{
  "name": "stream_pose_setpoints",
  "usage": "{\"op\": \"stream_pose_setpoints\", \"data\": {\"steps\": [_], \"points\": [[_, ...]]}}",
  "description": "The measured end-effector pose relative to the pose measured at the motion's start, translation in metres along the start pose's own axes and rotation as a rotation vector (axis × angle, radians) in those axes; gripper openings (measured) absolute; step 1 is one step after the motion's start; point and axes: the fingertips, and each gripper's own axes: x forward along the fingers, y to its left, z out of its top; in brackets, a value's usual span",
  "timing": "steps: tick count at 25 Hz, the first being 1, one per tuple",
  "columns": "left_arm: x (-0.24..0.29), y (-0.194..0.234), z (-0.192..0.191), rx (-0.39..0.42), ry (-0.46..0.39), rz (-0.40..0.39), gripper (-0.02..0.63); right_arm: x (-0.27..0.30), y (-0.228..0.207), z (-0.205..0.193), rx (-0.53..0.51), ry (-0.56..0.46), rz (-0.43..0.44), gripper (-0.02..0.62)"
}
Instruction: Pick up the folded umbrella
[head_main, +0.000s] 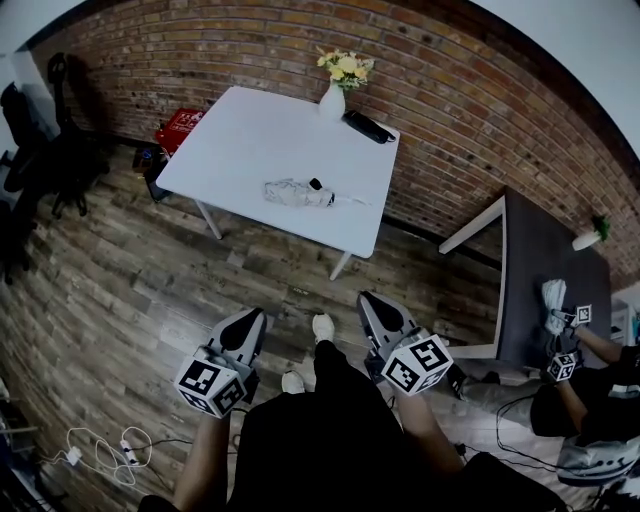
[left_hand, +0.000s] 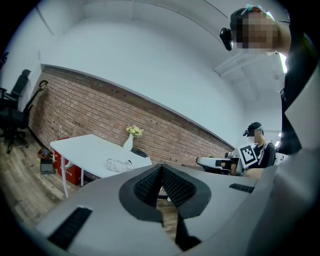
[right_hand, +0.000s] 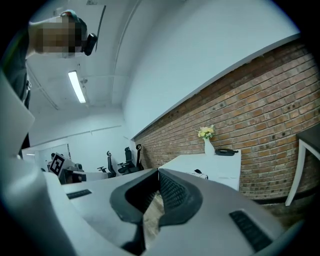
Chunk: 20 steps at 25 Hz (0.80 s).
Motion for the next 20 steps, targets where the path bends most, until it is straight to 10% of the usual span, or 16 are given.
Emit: {"op": "stream_pose_setpoints", "data": {"steps": [20], "points": [[0.124,0.064,0.059,-0.004,-0.017,0.121,0.014,0.136,-0.099,0.041,-0.052,0.094,0.154,0.021]]}}
